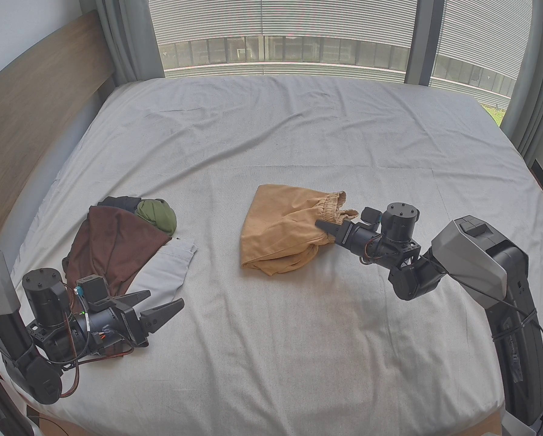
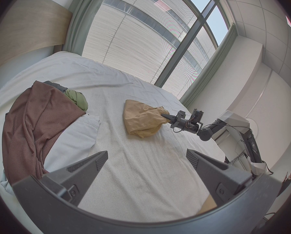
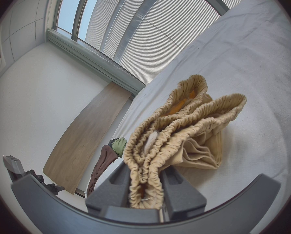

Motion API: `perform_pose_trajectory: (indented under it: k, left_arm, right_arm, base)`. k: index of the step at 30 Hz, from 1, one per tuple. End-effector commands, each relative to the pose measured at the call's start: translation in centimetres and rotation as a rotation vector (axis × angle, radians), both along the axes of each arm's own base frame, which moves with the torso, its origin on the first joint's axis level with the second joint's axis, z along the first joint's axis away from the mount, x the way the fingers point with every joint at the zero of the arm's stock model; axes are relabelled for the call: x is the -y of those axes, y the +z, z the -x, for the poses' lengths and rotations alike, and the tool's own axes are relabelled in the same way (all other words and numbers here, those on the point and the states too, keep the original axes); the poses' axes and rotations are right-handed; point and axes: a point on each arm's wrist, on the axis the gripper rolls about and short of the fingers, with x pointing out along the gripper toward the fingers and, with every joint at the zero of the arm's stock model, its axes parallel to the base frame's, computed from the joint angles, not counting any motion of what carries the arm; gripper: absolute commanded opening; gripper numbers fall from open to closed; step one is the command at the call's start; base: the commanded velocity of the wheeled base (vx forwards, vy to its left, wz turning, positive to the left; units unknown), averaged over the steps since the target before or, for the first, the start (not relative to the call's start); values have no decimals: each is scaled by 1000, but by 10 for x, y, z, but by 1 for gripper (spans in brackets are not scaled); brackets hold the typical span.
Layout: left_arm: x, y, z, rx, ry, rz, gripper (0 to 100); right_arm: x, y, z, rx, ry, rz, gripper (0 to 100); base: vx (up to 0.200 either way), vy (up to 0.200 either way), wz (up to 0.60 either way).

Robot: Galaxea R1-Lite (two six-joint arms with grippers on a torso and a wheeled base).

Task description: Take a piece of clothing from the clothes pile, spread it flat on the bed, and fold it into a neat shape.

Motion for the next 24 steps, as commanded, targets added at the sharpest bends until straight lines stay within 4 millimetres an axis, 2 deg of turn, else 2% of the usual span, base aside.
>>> perform_pose_trajectory:
  k: [1, 6, 7, 11, 12, 15, 18, 22, 24]
  left_arm:
    - [0, 1, 0, 2, -1, 1, 100]
    - [0, 1, 0, 5, -1, 2, 100]
    - [0, 1, 0, 4, -1, 2, 100]
    - [0, 1, 0, 4, -1, 2, 100]
    - [0, 1, 0, 5, 1, 2, 100]
    - [0, 2, -1, 8, 1, 2, 100]
    - [0, 1, -1, 8, 0, 1, 100]
    - [0, 1, -1, 8, 1, 2, 100]
    - [0, 2, -1, 11, 0, 1, 100]
  right_arm:
    - [8, -7, 5, -15, -14, 16, 0]
    - [7, -15, 8, -17, -9, 37, 0]
    - [7, -15, 8, -17, -6, 37, 100]
    - [5, -15, 10, -27, -6, 40, 100]
    - [6, -21, 17, -62, -3, 59, 100]
    - [7, -19, 35, -86, 15, 107, 100]
    - [3, -25, 60, -134, 51, 171, 100]
    - [-7, -24, 90, -150, 111, 229, 100]
    - [-18, -18, 106, -157, 152, 238, 100]
  base:
    - [0, 0, 0]
    - [0, 0, 0]
    - [0, 0, 0]
    - [0, 0, 0]
    - [0, 0, 0]
    - [0, 0, 0]
    - [0, 0, 0]
    - [0, 0, 0]
    - [0, 0, 0]
